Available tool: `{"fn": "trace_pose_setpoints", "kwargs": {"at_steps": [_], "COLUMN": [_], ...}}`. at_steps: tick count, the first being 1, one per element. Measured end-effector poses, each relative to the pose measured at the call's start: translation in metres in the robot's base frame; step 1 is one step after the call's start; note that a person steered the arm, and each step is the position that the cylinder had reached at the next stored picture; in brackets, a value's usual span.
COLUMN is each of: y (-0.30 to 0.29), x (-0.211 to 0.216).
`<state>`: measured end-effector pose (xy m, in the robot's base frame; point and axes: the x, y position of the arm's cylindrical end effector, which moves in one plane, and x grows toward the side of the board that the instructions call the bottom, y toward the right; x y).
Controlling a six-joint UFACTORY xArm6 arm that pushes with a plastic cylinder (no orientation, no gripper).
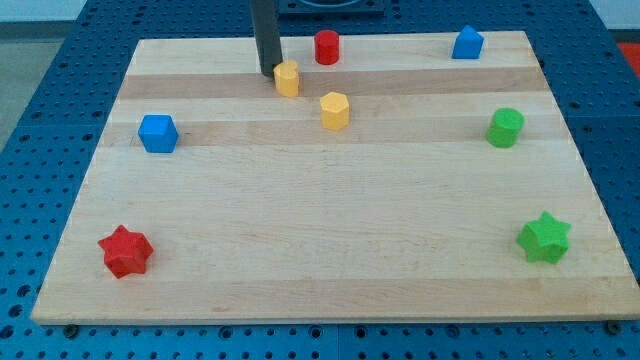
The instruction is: Move the yellow heart closer to the yellow hexagon
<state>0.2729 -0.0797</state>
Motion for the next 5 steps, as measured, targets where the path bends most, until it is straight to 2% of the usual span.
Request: {"fn": "trace_pose_setpoints", "kwargs": {"at_steps": [1,3,5], "y": [0.018,0.057,0.014], "x": [0.019,0.026,-0.024]}}
